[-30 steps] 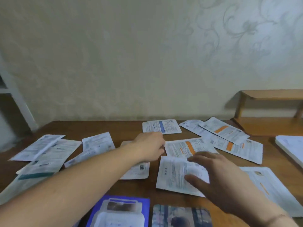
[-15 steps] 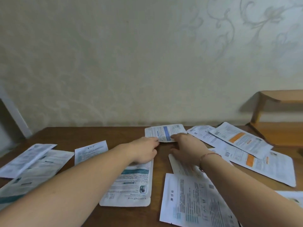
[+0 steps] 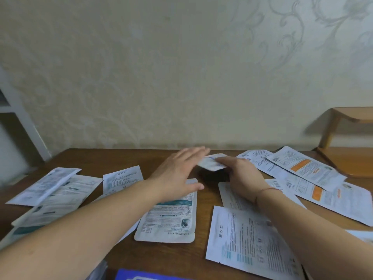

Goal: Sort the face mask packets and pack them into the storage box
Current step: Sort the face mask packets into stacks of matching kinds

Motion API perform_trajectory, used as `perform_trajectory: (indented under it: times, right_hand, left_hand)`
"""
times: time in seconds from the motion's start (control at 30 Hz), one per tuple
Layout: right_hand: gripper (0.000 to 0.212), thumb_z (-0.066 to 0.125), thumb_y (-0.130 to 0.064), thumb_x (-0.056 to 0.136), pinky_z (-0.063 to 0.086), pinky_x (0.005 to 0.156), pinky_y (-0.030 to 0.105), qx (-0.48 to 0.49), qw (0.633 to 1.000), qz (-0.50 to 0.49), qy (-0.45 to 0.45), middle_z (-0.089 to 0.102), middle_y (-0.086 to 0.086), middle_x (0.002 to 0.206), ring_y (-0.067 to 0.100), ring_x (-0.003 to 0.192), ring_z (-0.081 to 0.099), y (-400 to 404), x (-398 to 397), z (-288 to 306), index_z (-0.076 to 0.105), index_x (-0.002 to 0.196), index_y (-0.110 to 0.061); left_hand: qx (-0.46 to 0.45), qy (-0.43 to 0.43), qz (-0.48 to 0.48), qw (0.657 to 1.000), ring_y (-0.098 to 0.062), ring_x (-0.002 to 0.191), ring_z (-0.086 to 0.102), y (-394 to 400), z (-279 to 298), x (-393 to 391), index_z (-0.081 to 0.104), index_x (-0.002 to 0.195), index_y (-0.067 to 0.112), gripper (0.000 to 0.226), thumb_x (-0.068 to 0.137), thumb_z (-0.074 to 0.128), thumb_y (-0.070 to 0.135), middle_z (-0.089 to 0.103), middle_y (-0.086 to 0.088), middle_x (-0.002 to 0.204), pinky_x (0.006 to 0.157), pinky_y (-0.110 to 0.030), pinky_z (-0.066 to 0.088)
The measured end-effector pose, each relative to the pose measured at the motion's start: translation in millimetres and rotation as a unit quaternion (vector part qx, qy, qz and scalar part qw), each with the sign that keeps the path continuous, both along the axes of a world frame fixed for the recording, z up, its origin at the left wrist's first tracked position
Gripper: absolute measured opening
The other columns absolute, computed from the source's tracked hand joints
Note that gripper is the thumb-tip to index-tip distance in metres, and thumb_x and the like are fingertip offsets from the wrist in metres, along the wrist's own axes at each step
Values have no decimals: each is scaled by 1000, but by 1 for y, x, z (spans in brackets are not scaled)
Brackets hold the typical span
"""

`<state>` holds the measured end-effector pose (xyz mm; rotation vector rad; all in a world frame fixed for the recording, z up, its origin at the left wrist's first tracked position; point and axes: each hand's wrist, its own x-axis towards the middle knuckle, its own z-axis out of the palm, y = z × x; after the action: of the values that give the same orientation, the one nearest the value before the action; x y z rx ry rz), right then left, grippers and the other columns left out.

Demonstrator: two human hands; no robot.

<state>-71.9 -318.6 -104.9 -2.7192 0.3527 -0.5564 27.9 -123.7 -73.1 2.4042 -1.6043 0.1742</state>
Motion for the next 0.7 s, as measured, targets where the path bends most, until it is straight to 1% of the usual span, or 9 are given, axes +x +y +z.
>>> perform_trajectory:
  times: [0.07,0.13,0.2,0.27,0.33,0.4,0.47,0.6,0.7]
  right_hand:
    - [46,47,-3,93,47,87,16,39,992,29,-114,69,-16,111,5,100,62,6,-25,10,64,124,-32]
    - [39,47,2,96,39,77,1,70,974,58,-207,64,-26,94,-8,86,58,15,-57,18,69,113,-25]
    - [32,49,-2,96,40,76,3,100,962,85,-240,65,-27,90,-8,87,59,22,-89,21,65,105,-29]
    - [18,52,-14,98,46,81,11,172,953,112,-221,70,-21,97,-4,94,63,25,-117,20,65,101,-26]
    - [19,60,-23,93,51,85,18,265,938,129,-184,73,-13,106,5,102,67,27,-142,22,68,109,-20]
    - [21,64,-23,86,51,83,17,294,939,115,-135,73,-16,105,3,101,68,29,-163,19,70,107,-23]
    - [20,64,-16,89,52,79,16,278,952,89,-96,73,-22,100,-3,96,67,37,-180,14,71,102,-29]
    - [17,63,-12,89,53,71,19,286,943,36,-168,75,-12,91,-1,85,68,60,-213,24,72,98,-23]
    - [22,60,-16,90,56,60,28,422,886,25,-191,77,-2,88,12,80,71,84,-241,41,67,111,-19]
  left_hand:
    - [-112,113,36,987,2,140,25,3,8,-5,28,151,42,82,84,75,38,31,17,156,117,-30,21]
    - [-214,187,-2,959,10,118,50,5,18,-14,60,131,35,50,84,77,24,60,16,131,110,-30,41]
    - [-260,239,-40,935,-4,93,68,7,27,-33,75,104,29,26,84,76,12,75,11,100,89,-33,56]
    - [-282,278,-59,917,-14,81,71,7,32,-53,77,94,23,22,82,76,5,77,8,85,74,-29,59]
    - [-288,317,-65,901,-9,76,70,10,34,-72,76,95,14,20,81,75,0,75,12,79,68,-21,57]
    - [-277,365,-73,886,-5,74,70,14,35,-88,74,101,6,22,81,72,-5,75,12,78,66,-19,56]
    - [-255,401,-70,877,-1,70,69,19,38,-102,72,104,4,24,83,70,-7,75,12,77,60,-15,53]
    - [-281,435,-60,853,-16,75,68,31,58,-128,70,104,17,31,74,76,16,75,-8,91,61,-27,57]
    - [-319,455,-80,827,-24,66,66,38,79,-141,70,98,18,19,81,75,10,75,-7,82,58,-30,56]
